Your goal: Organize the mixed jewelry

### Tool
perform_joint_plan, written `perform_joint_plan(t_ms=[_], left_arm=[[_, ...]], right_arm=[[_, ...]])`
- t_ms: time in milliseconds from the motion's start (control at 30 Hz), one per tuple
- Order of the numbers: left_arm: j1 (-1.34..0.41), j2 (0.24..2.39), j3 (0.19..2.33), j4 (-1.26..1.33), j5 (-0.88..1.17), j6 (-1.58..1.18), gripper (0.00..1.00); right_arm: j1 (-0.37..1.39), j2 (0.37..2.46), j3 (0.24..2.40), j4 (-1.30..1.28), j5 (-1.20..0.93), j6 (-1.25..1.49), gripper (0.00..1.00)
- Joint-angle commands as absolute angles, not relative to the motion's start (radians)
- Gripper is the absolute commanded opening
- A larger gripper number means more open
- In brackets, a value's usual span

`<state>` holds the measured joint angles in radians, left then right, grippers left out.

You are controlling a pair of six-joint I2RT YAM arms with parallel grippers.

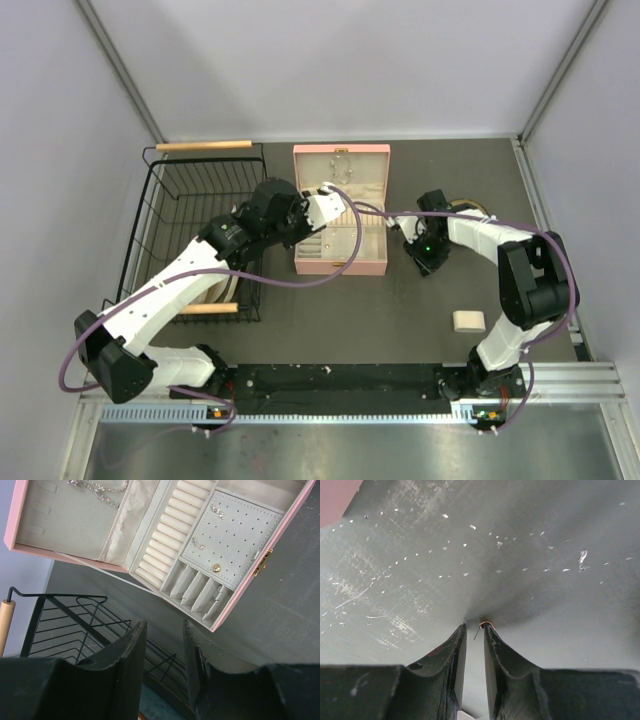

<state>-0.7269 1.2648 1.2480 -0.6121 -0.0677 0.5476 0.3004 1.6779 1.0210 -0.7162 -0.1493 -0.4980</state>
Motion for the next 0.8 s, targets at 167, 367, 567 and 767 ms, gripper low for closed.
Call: perform_joint_plan(t_ms=[167, 367, 567, 767], left_arm=[[-0.718, 1.224, 1.238, -0.569, -0.060, 0.535, 0.40], [-0.716, 1.221, 1.238, -0.569, -0.058, 0.537, 0.40], [-0.716, 1.218, 1.236, -0.569, -0.054, 0.531, 0.40], [-0.716, 1.216, 1.236, -0.558, -0.028, 0.514, 0.40]], right_arm=[[0.310, 1.692, 1.052, -0.684, -0.138, -0.506, 0.18], [0.311, 1.687, 1.063, -0.684, -0.132, -0.505, 0.06], [0.310, 1.649, 1.074, -0.701, -0.130, -0.508, 0.00], [0.310, 1.594, 1.124, -0.793, -0.202, -0.500, 0.00]])
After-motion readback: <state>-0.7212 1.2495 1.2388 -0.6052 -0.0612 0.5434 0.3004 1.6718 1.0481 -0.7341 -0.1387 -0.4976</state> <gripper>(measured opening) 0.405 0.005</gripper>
